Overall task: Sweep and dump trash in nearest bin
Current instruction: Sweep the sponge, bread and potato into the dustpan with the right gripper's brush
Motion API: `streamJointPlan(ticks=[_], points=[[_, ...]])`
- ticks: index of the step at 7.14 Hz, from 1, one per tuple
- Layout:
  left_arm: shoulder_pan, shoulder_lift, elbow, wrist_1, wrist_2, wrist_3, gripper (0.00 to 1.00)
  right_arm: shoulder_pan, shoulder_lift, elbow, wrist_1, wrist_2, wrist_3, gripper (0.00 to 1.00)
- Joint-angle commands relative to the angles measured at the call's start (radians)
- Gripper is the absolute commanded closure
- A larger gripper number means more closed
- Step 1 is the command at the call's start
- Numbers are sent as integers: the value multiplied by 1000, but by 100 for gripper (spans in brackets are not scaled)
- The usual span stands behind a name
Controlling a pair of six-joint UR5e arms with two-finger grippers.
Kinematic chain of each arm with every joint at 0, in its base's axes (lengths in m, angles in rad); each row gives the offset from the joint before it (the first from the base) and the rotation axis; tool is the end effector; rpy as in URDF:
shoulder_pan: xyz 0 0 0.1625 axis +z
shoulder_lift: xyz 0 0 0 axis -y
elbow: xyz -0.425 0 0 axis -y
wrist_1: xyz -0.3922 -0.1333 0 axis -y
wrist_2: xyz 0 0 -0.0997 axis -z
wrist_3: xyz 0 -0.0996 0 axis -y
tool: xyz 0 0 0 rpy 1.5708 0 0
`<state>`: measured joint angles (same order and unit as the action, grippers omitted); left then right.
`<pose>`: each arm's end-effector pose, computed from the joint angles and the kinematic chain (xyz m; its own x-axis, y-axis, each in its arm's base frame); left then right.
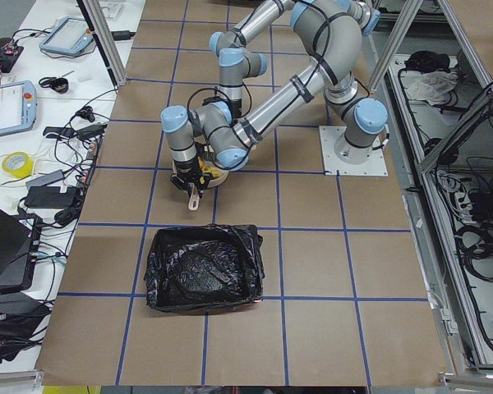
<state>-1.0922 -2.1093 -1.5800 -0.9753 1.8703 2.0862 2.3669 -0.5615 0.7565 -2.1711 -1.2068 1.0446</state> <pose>0.2103 -0.6310 0.2328 0.0146 0.9945 0.1037 0.9590 -0.0433 0.2800 0.7418 -0.4899 0.2666 -0.8458 0.1711 -0.5053 0.1487 0.9852 0.0849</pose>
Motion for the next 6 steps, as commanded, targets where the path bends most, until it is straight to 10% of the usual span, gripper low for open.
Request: streamJointPlan(ticks=[1,6], points=[[0,-3,0,1,-3,0,100,0,-33,12,77,-26,-12,100],[0,-5,0,1,-11,0,100,-12,-86,20,236,-80,-73,100]])
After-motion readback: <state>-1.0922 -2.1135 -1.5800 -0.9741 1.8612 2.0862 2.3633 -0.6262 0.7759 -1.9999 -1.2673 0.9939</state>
